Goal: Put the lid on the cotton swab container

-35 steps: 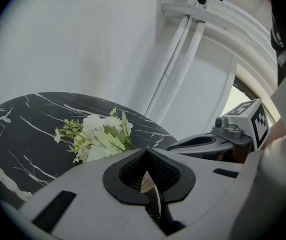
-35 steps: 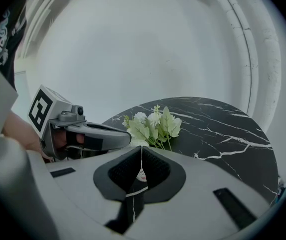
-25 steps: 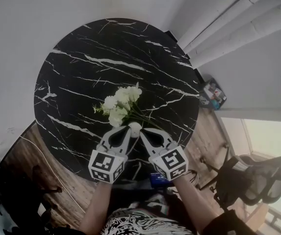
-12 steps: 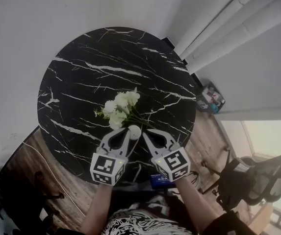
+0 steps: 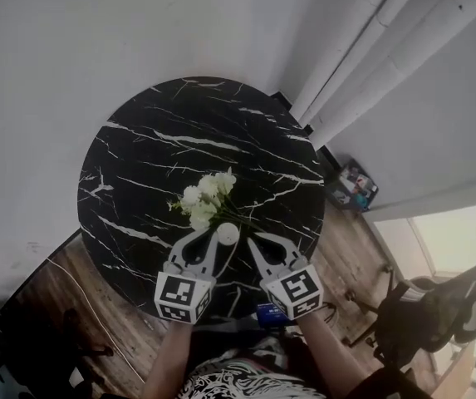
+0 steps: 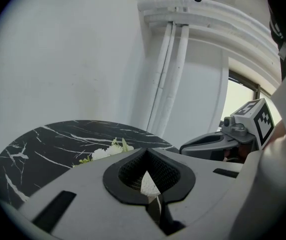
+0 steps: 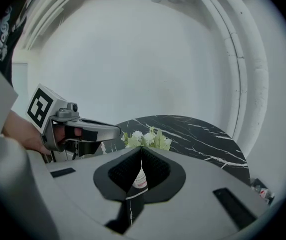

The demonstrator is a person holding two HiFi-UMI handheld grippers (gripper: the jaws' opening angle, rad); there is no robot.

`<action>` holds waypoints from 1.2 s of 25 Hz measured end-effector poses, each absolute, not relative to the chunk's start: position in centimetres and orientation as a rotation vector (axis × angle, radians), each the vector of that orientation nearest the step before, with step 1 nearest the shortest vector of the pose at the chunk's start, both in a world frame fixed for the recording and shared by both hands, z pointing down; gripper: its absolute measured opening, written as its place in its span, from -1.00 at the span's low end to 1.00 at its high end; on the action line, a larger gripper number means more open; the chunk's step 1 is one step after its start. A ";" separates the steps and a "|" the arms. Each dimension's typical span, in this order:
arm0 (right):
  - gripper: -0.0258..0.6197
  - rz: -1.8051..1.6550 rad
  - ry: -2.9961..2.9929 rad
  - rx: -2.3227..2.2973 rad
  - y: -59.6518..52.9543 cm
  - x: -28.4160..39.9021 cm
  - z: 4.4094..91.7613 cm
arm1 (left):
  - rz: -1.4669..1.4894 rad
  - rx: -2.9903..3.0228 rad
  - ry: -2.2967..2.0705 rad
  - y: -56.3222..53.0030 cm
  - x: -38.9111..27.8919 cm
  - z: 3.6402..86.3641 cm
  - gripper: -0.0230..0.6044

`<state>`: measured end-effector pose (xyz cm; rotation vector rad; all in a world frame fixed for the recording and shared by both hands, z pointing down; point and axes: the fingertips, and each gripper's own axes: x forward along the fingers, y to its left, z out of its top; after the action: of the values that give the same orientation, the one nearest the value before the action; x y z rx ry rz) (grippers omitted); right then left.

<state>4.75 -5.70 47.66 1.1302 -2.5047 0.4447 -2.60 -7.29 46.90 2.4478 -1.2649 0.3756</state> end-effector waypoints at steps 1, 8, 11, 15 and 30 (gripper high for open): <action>-0.86 0.437 -2.508 1.143 -5.5 4.9 47.3 | 0.373 2.455 -1.277 -7.1 -2.7 46.5 -0.88; -0.86 0.411 -2.524 1.230 -4.2 6.2 44.9 | 0.370 2.499 -1.331 -5.7 -3.0 43.6 -0.88; -0.86 0.382 -2.532 1.262 -3.7 6.5 43.9 | 0.356 2.510 -1.370 -5.3 -3.4 42.4 -0.88; -0.86 0.354 -2.540 1.299 -3.3 7.0 42.6 | 0.336 2.508 -1.417 -4.5 -3.7 41.2 -0.88; -0.87 0.331 -2.570 1.346 -3.3 7.9 40.6 | 0.344 2.537 -1.492 -4.0 -3.6 39.2 -0.88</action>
<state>7.92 -3.28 40.60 1.3463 -2.5703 0.3312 -3.62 -4.05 39.24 2.5367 -1.4922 0.3442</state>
